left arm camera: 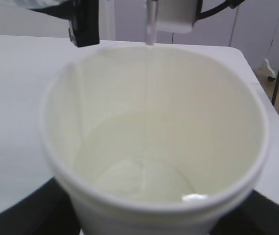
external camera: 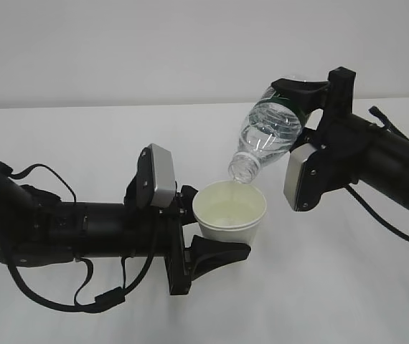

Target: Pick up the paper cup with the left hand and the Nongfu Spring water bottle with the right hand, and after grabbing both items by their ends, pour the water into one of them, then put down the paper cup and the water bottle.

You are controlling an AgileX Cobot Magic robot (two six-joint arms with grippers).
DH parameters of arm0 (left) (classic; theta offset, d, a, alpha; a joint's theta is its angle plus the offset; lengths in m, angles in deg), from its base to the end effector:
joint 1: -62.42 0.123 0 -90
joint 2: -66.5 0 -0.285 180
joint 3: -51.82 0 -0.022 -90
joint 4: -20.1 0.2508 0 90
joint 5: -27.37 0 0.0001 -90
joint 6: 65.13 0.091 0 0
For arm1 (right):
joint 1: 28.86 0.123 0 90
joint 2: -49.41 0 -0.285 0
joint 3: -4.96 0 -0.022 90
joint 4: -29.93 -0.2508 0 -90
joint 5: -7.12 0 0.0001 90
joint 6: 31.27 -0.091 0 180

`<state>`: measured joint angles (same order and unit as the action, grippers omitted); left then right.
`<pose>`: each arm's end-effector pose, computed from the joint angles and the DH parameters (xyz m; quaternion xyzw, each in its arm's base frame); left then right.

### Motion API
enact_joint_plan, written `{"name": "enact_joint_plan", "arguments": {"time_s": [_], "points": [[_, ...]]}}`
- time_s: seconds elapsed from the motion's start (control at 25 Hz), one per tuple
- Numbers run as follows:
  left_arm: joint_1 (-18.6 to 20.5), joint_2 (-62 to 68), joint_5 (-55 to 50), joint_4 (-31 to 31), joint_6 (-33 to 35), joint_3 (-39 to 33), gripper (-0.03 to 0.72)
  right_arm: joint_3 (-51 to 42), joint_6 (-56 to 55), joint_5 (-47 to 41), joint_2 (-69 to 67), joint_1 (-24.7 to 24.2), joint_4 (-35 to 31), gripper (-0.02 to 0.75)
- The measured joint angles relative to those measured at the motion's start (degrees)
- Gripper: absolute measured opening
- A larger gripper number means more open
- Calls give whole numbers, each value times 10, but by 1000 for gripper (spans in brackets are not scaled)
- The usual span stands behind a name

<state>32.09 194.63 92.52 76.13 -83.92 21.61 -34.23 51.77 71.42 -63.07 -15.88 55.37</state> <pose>0.2641 -0.2338 0.1036 0.4986 0.5943 -0.4104 0.4794 0.3149 0.1087 0.1763 -0.6409 0.2951 -0.3492 0.6166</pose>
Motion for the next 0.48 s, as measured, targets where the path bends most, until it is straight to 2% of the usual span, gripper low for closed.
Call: {"name": "enact_joint_plan", "arguments": {"time_s": [0.48], "points": [[0, 0, 0, -1, 0, 0, 483, 0, 0, 0, 0, 0, 0, 456]]}}
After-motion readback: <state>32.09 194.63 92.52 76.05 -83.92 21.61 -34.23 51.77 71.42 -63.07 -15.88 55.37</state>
